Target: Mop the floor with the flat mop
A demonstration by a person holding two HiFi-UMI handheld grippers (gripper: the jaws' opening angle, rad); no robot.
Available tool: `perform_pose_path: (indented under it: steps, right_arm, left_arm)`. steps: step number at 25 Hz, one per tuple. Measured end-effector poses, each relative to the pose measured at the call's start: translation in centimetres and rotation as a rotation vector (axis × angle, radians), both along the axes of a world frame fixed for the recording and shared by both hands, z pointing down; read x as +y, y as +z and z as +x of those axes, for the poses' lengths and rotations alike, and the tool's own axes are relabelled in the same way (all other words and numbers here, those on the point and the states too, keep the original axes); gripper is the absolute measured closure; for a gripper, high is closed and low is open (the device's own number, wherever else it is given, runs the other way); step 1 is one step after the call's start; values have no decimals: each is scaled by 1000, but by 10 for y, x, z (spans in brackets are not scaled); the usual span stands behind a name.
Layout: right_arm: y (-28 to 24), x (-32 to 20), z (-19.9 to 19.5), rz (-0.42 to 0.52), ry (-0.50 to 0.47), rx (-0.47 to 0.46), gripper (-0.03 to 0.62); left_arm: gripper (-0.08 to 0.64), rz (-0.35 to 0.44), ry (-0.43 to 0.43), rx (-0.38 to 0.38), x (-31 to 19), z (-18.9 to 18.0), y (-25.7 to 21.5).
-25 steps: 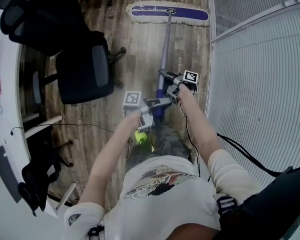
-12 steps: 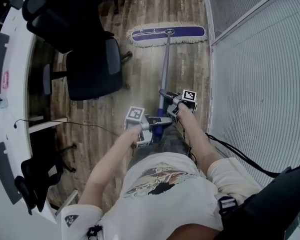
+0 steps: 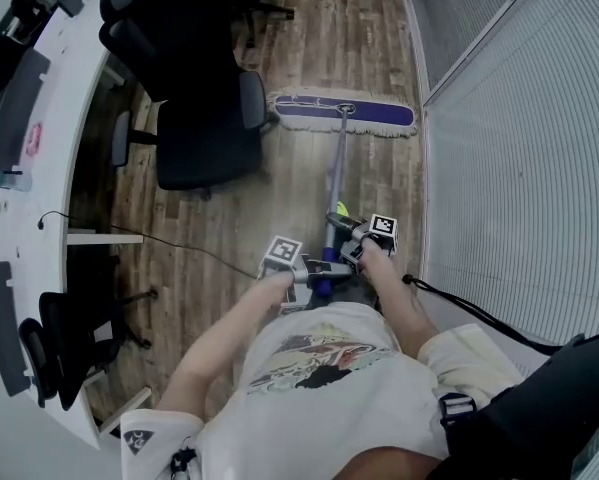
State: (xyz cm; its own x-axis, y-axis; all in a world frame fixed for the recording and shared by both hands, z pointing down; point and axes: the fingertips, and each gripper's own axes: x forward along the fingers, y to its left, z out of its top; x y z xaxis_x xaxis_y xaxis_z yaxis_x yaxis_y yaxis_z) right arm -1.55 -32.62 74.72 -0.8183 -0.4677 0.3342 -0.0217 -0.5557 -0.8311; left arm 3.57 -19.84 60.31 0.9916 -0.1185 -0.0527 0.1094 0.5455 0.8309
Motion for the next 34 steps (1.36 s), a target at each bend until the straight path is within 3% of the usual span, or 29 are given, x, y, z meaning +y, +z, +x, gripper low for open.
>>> perform_pose_path:
  steps: [6, 13, 20, 34]
  right_arm:
    - [-2, 24, 2, -14, 48, -1, 463]
    - [-8, 21, 4, 54, -50, 10, 462]
    - [-9, 17, 2, 39, -95, 5, 459]
    - [-4, 17, 2, 55, -98, -7, 457]
  left_arm:
    - [502, 0, -43, -1, 20, 0, -5]
    - [502, 8, -37, 6, 20, 7, -5]
    - [502, 13, -19, 16, 15, 6, -9]
    - [503, 13, 6, 14, 18, 10, 1]
